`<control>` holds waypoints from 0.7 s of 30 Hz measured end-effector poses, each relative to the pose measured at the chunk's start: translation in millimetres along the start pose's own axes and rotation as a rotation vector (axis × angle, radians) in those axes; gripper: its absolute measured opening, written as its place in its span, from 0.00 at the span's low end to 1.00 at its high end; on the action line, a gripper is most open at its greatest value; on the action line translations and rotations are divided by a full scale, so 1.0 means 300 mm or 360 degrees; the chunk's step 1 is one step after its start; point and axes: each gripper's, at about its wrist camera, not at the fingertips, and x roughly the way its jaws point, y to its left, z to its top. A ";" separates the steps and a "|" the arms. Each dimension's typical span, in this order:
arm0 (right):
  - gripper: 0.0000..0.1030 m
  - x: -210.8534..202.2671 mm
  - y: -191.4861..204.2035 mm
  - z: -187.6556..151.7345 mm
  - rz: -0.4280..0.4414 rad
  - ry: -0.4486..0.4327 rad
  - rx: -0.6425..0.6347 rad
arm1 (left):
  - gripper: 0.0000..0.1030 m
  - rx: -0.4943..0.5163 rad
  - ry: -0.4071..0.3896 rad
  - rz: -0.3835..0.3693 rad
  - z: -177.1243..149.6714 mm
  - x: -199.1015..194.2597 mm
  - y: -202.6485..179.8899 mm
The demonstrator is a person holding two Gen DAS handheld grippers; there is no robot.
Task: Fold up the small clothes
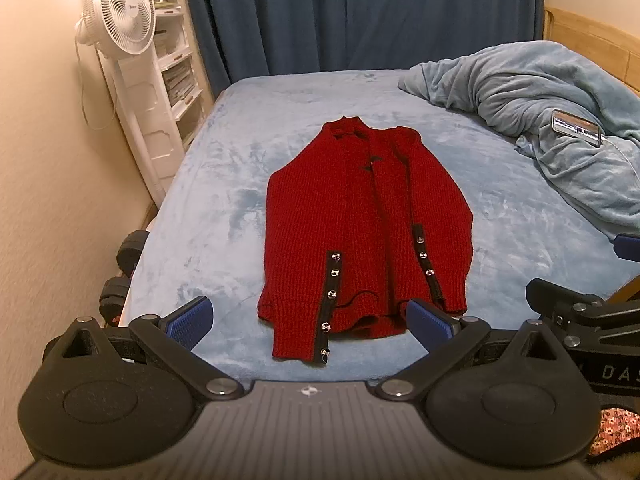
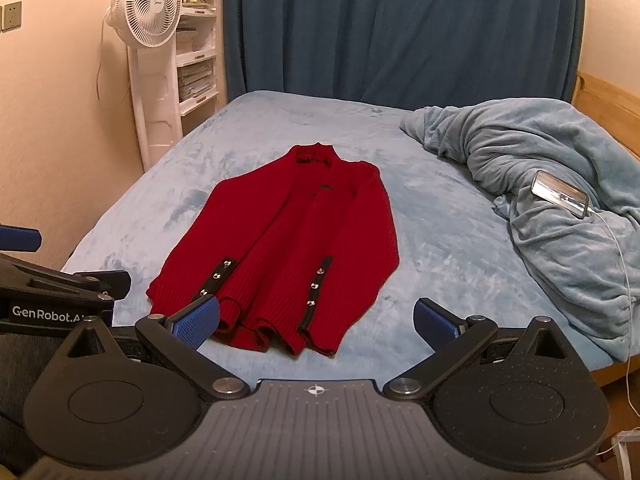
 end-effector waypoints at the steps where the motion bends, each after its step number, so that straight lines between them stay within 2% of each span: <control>1: 0.99 0.001 -0.003 0.004 0.0001 0.0002 0.0001 | 1.00 0.0002 0.0000 -0.0001 -0.001 0.000 0.002; 21: 0.99 0.004 0.004 0.001 0.0000 0.0019 -0.0011 | 1.00 0.0002 0.0020 -0.0006 0.001 0.009 0.004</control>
